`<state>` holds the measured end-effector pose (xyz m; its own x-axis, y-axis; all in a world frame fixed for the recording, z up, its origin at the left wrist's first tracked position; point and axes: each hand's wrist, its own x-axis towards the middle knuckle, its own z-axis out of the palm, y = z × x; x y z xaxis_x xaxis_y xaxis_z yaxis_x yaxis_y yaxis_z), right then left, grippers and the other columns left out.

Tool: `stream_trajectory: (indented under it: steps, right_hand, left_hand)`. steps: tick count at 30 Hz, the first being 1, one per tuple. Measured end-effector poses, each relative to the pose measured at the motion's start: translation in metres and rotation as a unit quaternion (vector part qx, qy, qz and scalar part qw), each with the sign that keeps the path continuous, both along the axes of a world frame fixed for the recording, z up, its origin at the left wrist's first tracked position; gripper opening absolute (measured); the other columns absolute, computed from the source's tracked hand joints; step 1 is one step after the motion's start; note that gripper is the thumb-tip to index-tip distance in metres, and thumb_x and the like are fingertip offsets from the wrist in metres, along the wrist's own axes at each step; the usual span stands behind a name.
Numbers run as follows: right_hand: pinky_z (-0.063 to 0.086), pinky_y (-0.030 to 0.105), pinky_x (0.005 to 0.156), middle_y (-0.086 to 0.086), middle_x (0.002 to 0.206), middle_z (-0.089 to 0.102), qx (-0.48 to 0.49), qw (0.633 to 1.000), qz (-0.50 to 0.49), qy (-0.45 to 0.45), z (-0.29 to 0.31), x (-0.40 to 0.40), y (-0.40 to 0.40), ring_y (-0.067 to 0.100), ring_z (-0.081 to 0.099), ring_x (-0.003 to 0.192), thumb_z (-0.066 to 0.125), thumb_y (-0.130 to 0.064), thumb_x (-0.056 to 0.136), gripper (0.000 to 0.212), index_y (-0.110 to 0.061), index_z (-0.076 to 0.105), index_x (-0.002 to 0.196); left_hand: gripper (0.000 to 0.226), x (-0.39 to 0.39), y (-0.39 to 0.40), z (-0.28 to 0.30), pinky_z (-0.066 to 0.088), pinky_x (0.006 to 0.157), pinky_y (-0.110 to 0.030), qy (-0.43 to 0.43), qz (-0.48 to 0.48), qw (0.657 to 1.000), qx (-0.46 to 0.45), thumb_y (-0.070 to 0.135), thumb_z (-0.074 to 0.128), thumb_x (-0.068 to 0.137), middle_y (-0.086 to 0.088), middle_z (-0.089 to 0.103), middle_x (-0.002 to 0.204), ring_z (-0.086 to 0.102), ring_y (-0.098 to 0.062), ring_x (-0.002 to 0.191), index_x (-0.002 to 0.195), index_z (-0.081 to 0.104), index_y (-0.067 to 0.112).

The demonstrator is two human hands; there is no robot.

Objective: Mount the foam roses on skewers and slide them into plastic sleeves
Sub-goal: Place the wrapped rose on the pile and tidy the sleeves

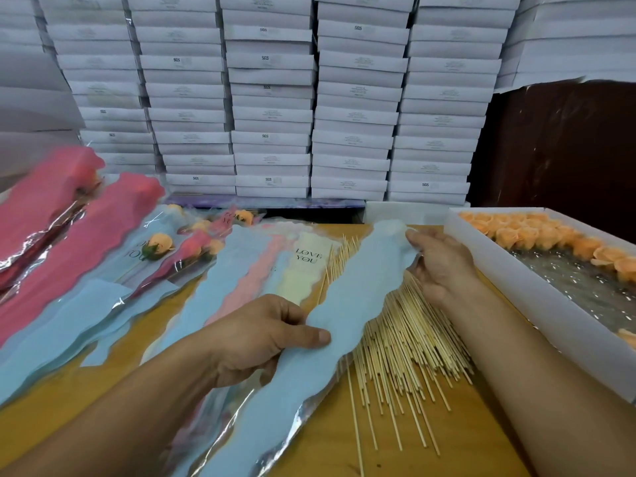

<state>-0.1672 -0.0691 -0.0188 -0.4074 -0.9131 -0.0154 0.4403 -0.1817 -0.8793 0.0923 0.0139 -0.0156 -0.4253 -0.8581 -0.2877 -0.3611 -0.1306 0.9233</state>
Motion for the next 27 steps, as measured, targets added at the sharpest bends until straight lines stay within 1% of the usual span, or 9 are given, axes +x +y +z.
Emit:
stream_trajectory:
  steps: [2, 4, 6, 9, 12, 17, 20, 23, 27]
  right_hand:
    - [0.06, 0.028, 0.058, 0.017, 0.109, 0.07, -0.001, 1.0, 0.005, -0.015, 0.002, 0.002, 0.002, 0.018, 0.072, 0.074, 0.07, -0.004, 0.092, 0.013, -0.003, 0.063, 0.103]
    - [0.061, 0.031, 0.061, 0.016, 0.106, 0.069, 0.016, 0.999, 0.025, -0.021, 0.003, 0.006, 0.004, 0.018, 0.073, 0.068, 0.073, -0.015, 0.092, 0.017, -0.001, 0.065, 0.098]
    - [0.063, 0.038, 0.064, 0.016, 0.106, 0.064, 0.045, 0.997, 0.058, -0.014, 0.004, 0.012, 0.005, 0.024, 0.071, 0.073, 0.075, -0.029, 0.091, 0.03, -0.005, 0.063, 0.103]
    - [0.06, 0.037, 0.061, 0.017, 0.108, 0.062, 0.079, 0.988, 0.124, 0.038, 0.003, 0.025, 0.011, 0.03, 0.071, 0.078, 0.075, -0.046, 0.087, 0.041, -0.011, 0.06, 0.105]
    - [0.054, 0.031, 0.053, 0.012, 0.09, 0.072, 0.087, 0.953, 0.264, 0.123, 0.001, 0.036, 0.019, 0.023, 0.071, 0.07, 0.074, -0.055, 0.082, 0.057, -0.005, 0.066, 0.11]
    - [0.046, 0.022, 0.046, 0.01, 0.086, 0.072, 0.069, 0.879, 0.416, 0.224, -0.001, 0.051, 0.035, 0.014, 0.064, 0.062, 0.079, -0.037, 0.075, 0.051, -0.005, 0.069, 0.114]
    - [0.045, 0.021, 0.044, 0.015, 0.094, 0.07, 0.053, 0.884, 0.413, 0.213, -0.003, 0.058, 0.037, 0.015, 0.061, 0.062, 0.079, -0.027, 0.077, 0.047, -0.001, 0.068, 0.114]
    - [0.045, 0.019, 0.043, 0.009, 0.084, 0.073, 0.045, 0.893, 0.404, 0.195, -0.004, 0.061, 0.038, 0.013, 0.062, 0.058, 0.073, -0.016, 0.089, 0.019, -0.004, 0.07, 0.104]
    - [0.047, 0.02, 0.043, 0.012, 0.091, 0.076, 0.035, 0.903, 0.387, 0.181, -0.004, 0.064, 0.039, 0.016, 0.069, 0.064, 0.071, -0.014, 0.092, 0.017, -0.002, 0.072, 0.104]
  left_hand:
    - [0.035, -0.001, -0.001, 0.0, 0.04, 0.098, -0.065, 0.027, 0.014, 1.0, -0.002, 0.022, 0.078, 0.08, -0.028, 0.071, 0.107, 0.06, -0.058, 0.103, 0.102, 0.073, -0.004]
    - [0.018, -0.002, -0.002, 0.0, 0.055, 0.08, -0.043, 0.055, 0.029, 0.998, -0.007, 0.017, 0.077, 0.08, -0.024, 0.073, 0.1, 0.07, -0.042, 0.088, 0.089, 0.077, 0.002]
    - [0.009, -0.006, -0.002, 0.0, 0.057, 0.061, -0.028, 0.097, 0.048, 0.994, -0.011, 0.014, 0.075, 0.08, -0.02, 0.075, 0.095, 0.073, -0.028, 0.076, 0.081, 0.077, 0.005]
    - [0.014, -0.011, -0.004, 0.001, 0.055, 0.053, -0.024, 0.153, 0.108, 0.982, -0.023, 0.01, 0.071, 0.086, -0.018, 0.075, 0.088, 0.073, -0.025, 0.067, 0.09, 0.073, -0.003]
    - [0.021, -0.014, -0.004, 0.005, 0.055, 0.053, -0.024, 0.16, 0.141, 0.976, -0.035, 0.012, 0.07, 0.088, -0.016, 0.075, 0.087, 0.073, -0.024, 0.067, 0.097, 0.07, -0.007]
    - [0.017, -0.017, -0.005, 0.008, 0.054, 0.052, -0.021, 0.155, 0.153, 0.975, -0.054, 0.015, 0.07, 0.089, -0.007, 0.075, 0.077, 0.073, -0.019, 0.065, 0.094, 0.07, -0.001]
    - [0.023, -0.016, -0.005, 0.009, 0.054, 0.054, -0.021, 0.139, 0.147, 0.978, -0.055, 0.018, 0.072, 0.086, -0.009, 0.076, 0.083, 0.074, -0.019, 0.069, 0.097, 0.071, -0.003]
    - [0.034, -0.014, -0.005, 0.011, 0.054, 0.056, -0.022, 0.111, 0.136, 0.983, -0.051, 0.026, 0.075, 0.079, -0.012, 0.076, 0.088, 0.075, -0.022, 0.075, 0.099, 0.072, -0.003]
    - [0.034, -0.01, -0.002, 0.019, 0.046, 0.047, -0.019, 0.081, 0.119, 0.988, -0.064, 0.034, 0.072, 0.081, -0.007, 0.071, 0.072, 0.065, -0.014, 0.057, 0.09, 0.074, 0.001]
